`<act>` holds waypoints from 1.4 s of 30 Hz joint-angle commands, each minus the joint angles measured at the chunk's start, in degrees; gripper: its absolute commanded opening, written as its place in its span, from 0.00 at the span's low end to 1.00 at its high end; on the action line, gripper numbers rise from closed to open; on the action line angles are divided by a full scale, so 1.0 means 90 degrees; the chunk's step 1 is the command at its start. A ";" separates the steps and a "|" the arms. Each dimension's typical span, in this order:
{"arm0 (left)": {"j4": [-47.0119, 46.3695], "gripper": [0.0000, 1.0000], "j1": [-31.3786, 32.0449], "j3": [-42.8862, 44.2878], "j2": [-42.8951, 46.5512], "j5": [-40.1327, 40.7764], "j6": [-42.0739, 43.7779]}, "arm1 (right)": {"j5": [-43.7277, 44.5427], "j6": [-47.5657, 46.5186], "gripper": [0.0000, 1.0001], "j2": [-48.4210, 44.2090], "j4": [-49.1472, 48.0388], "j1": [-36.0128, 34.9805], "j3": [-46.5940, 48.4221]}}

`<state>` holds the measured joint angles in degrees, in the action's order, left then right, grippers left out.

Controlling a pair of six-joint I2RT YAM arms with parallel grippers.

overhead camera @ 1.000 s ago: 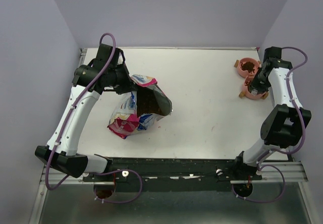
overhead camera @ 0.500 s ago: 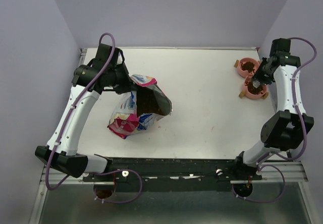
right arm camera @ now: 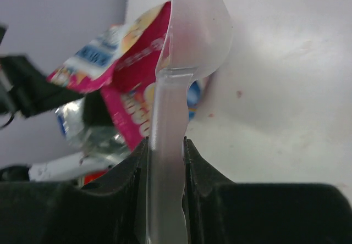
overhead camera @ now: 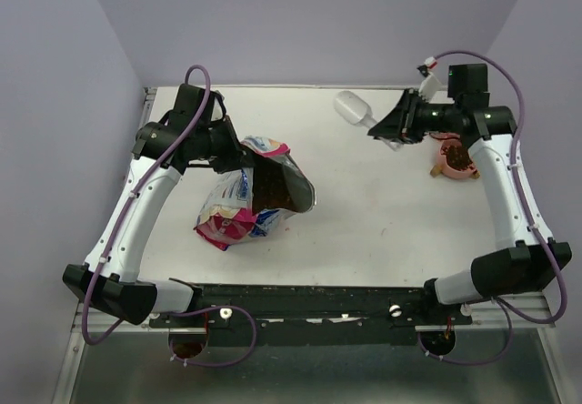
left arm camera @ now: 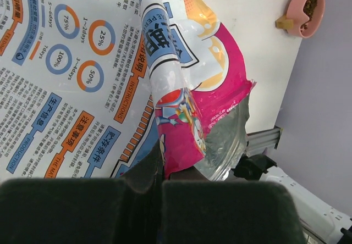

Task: Serve the pet food

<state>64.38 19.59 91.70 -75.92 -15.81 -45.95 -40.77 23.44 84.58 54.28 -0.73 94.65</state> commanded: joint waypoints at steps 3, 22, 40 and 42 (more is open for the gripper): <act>-0.0532 0.00 0.0010 -0.0208 0.0154 -0.0684 -0.0060 | -0.1846 0.1485 0.00 -0.0988 -0.1489 -0.1636 -0.0808; -0.0063 0.00 0.0030 0.0309 -0.0158 -0.0840 0.0067 | -0.0012 0.1097 0.00 -0.1166 0.0862 -0.3903 -0.1103; -0.0132 0.00 0.0557 0.0768 -0.0539 -0.0938 -0.0138 | 0.4195 0.1068 0.00 0.2224 0.2854 -0.5485 0.2501; -0.0093 0.00 0.0557 0.0749 -0.0549 -0.0938 -0.0099 | 0.4500 0.0961 0.00 0.2117 0.2885 -0.5475 0.2239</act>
<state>66.72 23.92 95.85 -81.21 -19.59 -45.71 -13.85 34.83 104.57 70.06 -50.15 114.54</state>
